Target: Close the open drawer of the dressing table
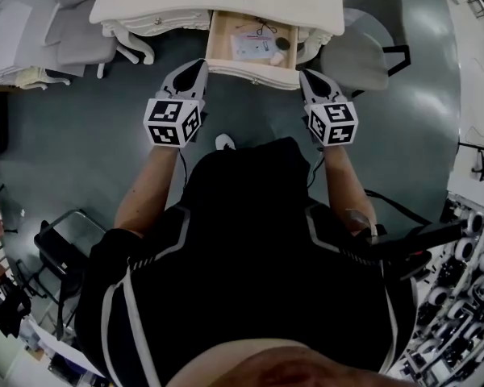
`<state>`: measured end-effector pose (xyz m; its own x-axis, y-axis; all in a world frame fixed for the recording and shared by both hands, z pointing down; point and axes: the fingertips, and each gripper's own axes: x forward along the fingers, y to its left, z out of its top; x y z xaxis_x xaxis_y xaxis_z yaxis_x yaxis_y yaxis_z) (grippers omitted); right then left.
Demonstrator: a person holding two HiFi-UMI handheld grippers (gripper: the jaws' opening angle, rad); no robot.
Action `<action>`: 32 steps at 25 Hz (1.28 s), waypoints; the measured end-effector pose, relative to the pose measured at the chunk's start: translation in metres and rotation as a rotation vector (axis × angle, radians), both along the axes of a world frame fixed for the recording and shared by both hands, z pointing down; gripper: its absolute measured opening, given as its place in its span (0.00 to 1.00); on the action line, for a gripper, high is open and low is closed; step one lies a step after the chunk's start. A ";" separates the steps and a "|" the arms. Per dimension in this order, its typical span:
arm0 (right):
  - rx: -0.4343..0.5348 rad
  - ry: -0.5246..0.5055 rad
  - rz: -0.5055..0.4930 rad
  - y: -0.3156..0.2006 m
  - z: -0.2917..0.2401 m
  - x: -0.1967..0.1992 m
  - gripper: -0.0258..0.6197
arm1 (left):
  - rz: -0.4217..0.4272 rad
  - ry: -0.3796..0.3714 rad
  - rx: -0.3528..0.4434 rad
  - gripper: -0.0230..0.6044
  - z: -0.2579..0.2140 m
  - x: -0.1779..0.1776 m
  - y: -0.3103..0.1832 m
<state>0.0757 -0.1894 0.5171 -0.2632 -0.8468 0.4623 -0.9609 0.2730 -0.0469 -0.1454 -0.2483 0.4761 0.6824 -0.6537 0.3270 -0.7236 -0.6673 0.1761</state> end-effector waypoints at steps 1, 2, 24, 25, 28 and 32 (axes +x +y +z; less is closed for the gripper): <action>-0.016 0.009 0.008 0.000 0.011 -0.001 0.05 | 0.007 -0.004 -0.014 0.04 0.008 -0.001 -0.003; -0.034 0.015 0.016 0.000 0.023 -0.002 0.05 | 0.012 -0.007 -0.030 0.04 0.016 -0.002 -0.006; -0.394 0.053 -0.001 0.007 0.203 0.001 0.05 | 0.082 -0.181 -0.164 0.04 0.104 0.011 -0.017; -0.402 0.055 0.007 0.006 0.206 0.003 0.05 | 0.081 -0.184 -0.168 0.04 0.104 0.010 -0.018; -0.410 0.045 0.015 0.002 0.210 0.005 0.05 | 0.064 -0.186 -0.178 0.04 0.104 0.004 -0.023; -0.413 0.036 0.011 -0.003 0.215 0.004 0.05 | 0.047 -0.186 -0.182 0.04 0.105 -0.001 -0.028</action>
